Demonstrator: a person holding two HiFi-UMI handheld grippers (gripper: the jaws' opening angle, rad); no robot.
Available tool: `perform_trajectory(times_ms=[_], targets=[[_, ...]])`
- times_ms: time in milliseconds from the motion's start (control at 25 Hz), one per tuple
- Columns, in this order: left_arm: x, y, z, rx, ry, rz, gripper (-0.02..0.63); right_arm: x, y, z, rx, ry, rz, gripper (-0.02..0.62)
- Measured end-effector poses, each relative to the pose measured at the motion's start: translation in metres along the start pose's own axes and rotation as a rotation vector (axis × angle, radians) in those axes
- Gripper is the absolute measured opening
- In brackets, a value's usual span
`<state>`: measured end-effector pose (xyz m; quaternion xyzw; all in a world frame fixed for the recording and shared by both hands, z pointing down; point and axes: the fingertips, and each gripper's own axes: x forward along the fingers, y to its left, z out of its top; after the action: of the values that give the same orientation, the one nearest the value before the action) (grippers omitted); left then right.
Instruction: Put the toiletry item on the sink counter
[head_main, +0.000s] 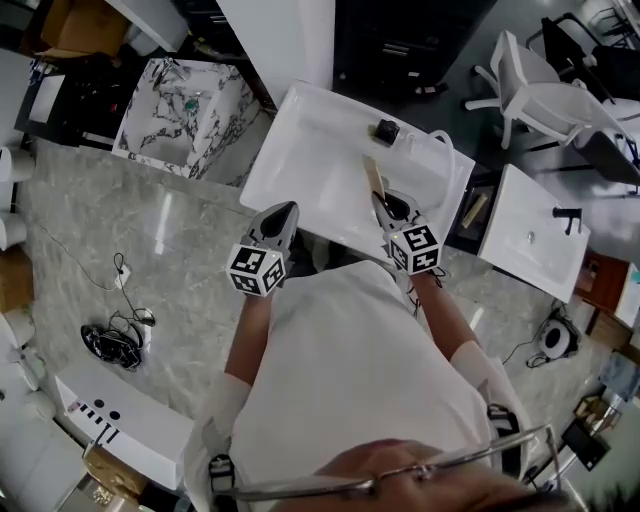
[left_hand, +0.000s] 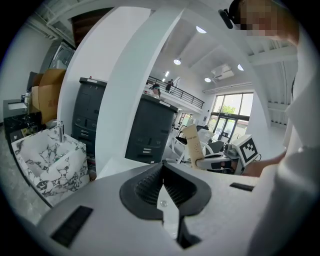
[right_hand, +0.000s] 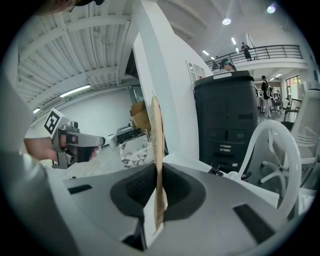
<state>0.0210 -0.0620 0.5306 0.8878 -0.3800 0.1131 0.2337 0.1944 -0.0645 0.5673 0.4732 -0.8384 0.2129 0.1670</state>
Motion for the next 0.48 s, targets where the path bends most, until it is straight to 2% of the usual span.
perform_trajectory(times_ms=[240, 480], targets=[[0.011, 0.012, 0.01, 0.032, 0.013, -0.062, 0.005, 0.009, -0.008, 0.008, -0.001, 0.003, -0.07, 0.034], [0.024, 0.028, 0.021, 0.056, 0.032, -0.134, 0.005, 0.021, -0.009, 0.015, -0.04, 0.046, -0.127, 0.034]])
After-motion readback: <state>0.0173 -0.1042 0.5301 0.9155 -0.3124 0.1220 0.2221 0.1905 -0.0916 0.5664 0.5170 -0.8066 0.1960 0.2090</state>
